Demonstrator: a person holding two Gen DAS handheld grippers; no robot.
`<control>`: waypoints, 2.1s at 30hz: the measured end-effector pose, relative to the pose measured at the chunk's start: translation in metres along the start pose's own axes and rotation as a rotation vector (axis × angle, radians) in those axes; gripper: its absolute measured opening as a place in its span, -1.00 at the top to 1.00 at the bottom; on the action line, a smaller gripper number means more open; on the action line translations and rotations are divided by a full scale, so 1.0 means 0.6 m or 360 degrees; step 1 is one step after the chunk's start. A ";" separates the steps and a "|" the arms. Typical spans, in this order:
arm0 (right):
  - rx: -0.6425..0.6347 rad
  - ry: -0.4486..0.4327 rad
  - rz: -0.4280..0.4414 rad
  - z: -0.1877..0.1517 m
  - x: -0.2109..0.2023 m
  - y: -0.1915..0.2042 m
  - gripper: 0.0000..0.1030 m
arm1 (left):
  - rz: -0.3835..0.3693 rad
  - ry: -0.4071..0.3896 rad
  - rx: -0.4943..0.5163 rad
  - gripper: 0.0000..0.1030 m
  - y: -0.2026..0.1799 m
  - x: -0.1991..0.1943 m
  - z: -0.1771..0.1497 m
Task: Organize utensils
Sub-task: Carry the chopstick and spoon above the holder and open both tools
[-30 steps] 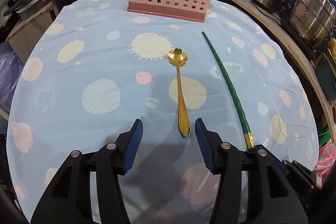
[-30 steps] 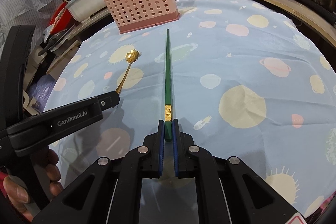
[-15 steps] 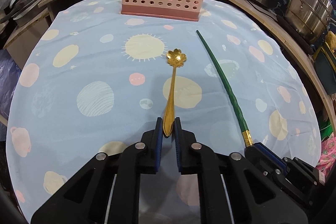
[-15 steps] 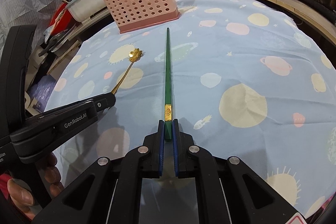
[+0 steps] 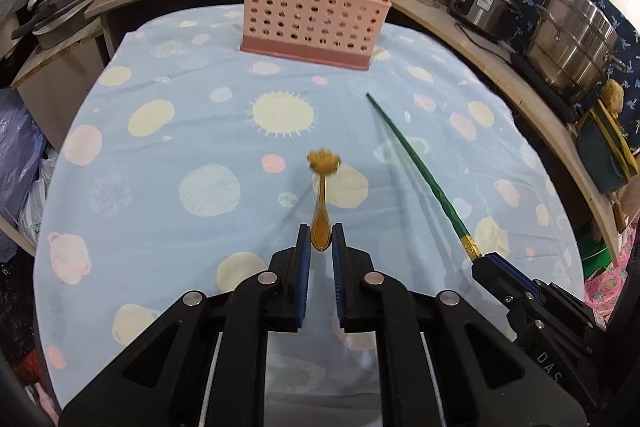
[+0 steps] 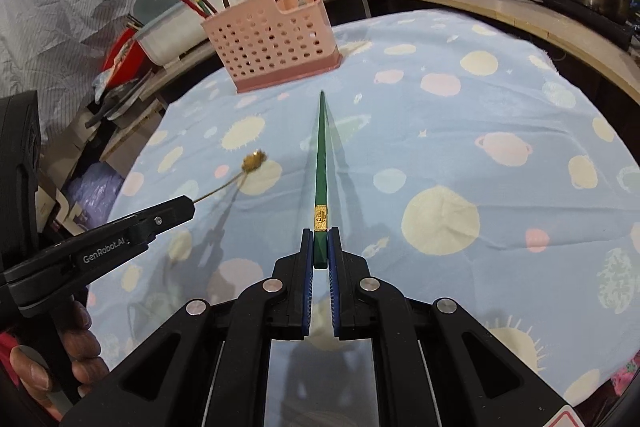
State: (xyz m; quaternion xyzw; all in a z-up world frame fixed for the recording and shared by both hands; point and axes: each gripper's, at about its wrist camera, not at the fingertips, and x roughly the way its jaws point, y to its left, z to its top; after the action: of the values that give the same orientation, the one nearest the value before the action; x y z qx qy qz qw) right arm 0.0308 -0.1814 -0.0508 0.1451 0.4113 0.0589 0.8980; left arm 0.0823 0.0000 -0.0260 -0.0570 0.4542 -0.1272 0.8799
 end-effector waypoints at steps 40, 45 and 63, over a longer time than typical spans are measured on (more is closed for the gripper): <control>-0.0134 -0.0772 0.0083 0.353 -0.209 0.063 0.87 | 0.0056 -0.0524 0.0119 0.99 -0.008 -0.175 0.281; -0.0104 -0.0886 0.0088 0.439 -0.199 0.073 0.87 | 0.0114 -0.0642 0.0098 0.99 0.013 -0.188 0.364; -0.0100 -0.0725 0.0031 0.559 0.023 0.096 0.86 | 0.0195 -0.0553 0.0090 0.98 0.049 -0.037 0.509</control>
State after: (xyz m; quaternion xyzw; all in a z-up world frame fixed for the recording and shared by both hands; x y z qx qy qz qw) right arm 0.2940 -0.1949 0.1647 0.1306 0.1946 0.0462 0.9711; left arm 0.3238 0.0297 0.1624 -0.0256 0.2942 -0.0743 0.9525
